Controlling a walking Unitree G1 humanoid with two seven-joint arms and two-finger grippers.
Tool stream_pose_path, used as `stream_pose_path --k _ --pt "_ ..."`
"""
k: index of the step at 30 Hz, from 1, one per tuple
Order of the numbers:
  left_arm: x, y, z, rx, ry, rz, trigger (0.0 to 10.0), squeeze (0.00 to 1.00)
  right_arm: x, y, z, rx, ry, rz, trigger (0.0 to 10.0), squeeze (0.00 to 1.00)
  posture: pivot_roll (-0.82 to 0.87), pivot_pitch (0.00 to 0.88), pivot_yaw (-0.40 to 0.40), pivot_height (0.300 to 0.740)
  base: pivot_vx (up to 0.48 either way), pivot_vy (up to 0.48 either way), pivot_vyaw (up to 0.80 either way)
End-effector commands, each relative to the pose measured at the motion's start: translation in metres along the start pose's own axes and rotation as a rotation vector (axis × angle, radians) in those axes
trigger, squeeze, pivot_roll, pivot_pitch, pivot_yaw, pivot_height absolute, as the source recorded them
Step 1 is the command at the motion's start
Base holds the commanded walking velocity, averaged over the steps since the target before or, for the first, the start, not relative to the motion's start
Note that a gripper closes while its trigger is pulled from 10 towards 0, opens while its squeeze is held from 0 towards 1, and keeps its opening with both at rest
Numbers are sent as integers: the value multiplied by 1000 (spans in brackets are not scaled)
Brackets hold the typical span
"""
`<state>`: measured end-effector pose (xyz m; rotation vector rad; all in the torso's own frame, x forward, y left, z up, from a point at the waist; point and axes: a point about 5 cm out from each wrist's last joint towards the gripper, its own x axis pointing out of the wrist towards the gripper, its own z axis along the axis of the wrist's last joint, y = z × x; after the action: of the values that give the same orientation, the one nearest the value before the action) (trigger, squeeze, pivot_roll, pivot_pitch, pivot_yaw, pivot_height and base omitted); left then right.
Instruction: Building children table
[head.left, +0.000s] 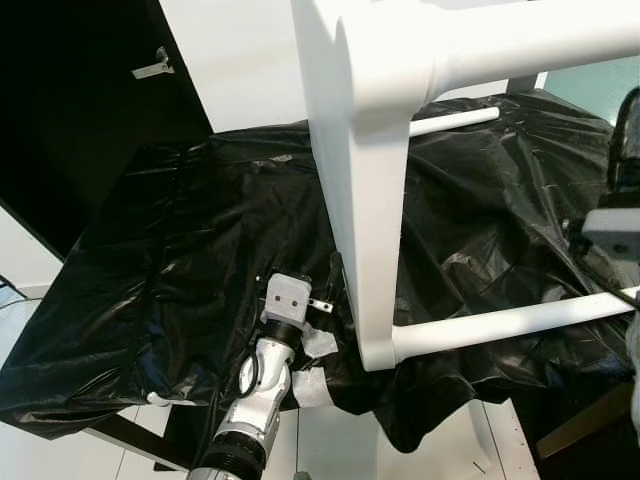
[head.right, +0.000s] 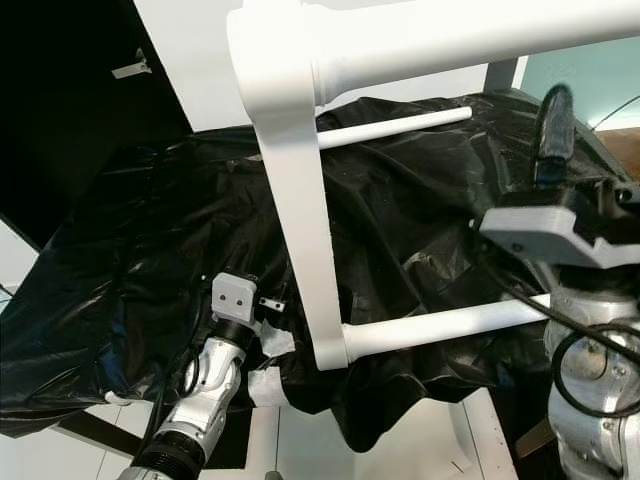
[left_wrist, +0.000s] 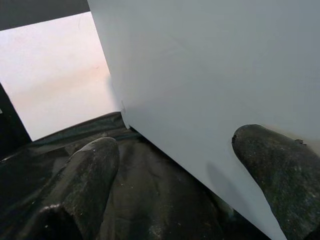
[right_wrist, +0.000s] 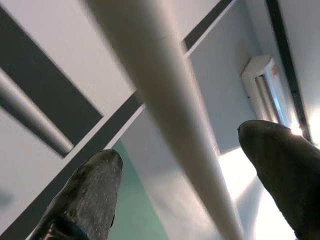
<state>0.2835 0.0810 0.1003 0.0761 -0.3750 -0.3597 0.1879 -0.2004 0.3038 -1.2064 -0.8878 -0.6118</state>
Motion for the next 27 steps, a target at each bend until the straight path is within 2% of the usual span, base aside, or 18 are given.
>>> stream_pose_path --k 1,5,8,13,16,22,25,27 --pt "0 -2 -2 8 2 -47 10000 0 5 -6 1 -14 -9 -16 10000 0 -9 0 129 740 0 0 0" --pt "0 -2 -2 8 2 -48 10000 0 10 -7 0 -11 -2 -17 10000 0 -11 0 131 740 0 0 0" --pt "0 -3 -2 8 2 -53 10000 0 29 -6 -5 2 33 26 10000 0 -13 0 129 740 0 0 0" --pt "-1 -4 -2 7 3 -53 10000 0 37 -4 -7 12 45 47 10000 0 -10 0 126 740 0 0 0" --pt "-2 -4 -3 6 6 -47 10000 0 52 -7 -5 21 33 39 10000 0 -4 0 116 740 0 0 0" --pt "-3 -5 -4 4 7 -40 10000 0 60 -9 -8 16 54 44 10000 0 0 0 106 740 0 0 0" --pt "-4 -7 -5 0 10 -31 10000 0 76 -9 -11 -1 62 77 10000 0 -2 0 96 740 0 0 0" --pt "-5 -8 -5 -1 10 -31 10000 0 79 -10 -11 -2 64 83 10000 0 -1 0 93 740 0 0 0"
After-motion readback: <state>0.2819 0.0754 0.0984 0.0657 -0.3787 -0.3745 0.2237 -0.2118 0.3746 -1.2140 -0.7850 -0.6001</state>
